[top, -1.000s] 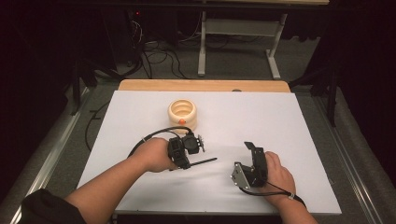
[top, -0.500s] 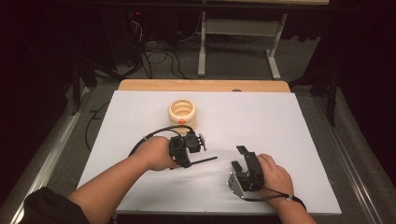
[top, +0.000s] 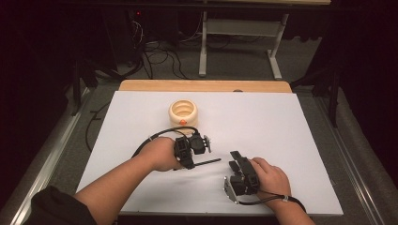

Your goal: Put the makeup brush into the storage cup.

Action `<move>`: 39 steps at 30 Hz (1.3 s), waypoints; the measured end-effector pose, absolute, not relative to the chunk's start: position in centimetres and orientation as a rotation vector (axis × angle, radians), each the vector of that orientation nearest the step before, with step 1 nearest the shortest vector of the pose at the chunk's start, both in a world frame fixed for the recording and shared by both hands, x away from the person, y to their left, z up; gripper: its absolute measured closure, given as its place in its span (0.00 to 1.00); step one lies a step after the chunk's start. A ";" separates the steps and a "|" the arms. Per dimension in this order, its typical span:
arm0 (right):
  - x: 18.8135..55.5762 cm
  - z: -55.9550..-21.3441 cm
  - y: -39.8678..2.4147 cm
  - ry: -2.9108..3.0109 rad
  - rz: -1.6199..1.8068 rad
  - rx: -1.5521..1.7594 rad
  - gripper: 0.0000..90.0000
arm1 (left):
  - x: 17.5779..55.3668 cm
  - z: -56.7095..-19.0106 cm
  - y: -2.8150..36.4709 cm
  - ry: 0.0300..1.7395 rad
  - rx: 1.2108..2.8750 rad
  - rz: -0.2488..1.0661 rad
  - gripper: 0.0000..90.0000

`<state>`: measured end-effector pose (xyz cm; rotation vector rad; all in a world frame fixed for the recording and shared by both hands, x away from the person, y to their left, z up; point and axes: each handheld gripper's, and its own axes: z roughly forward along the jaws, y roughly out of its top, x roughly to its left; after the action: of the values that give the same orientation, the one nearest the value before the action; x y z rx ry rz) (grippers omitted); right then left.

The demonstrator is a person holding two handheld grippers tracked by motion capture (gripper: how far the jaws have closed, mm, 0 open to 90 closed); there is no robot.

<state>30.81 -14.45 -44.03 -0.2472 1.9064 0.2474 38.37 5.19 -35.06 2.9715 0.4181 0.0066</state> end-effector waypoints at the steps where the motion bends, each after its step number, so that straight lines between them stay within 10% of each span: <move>1: 30.8 -44.2 -14.4 1.906 0.251 -0.249 0.61 | 38.4 -35.1 5.0 0.415 2.975 0.007 0.93; 39: 30.5 -43.9 -12.3 1.957 0.232 -0.306 0.86 | 38.7 -35.2 3.1 0.376 2.999 0.015 0.93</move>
<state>30.47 -12.32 -43.90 -0.3064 1.9566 0.2317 38.73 3.07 -35.22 2.9988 0.3756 0.0145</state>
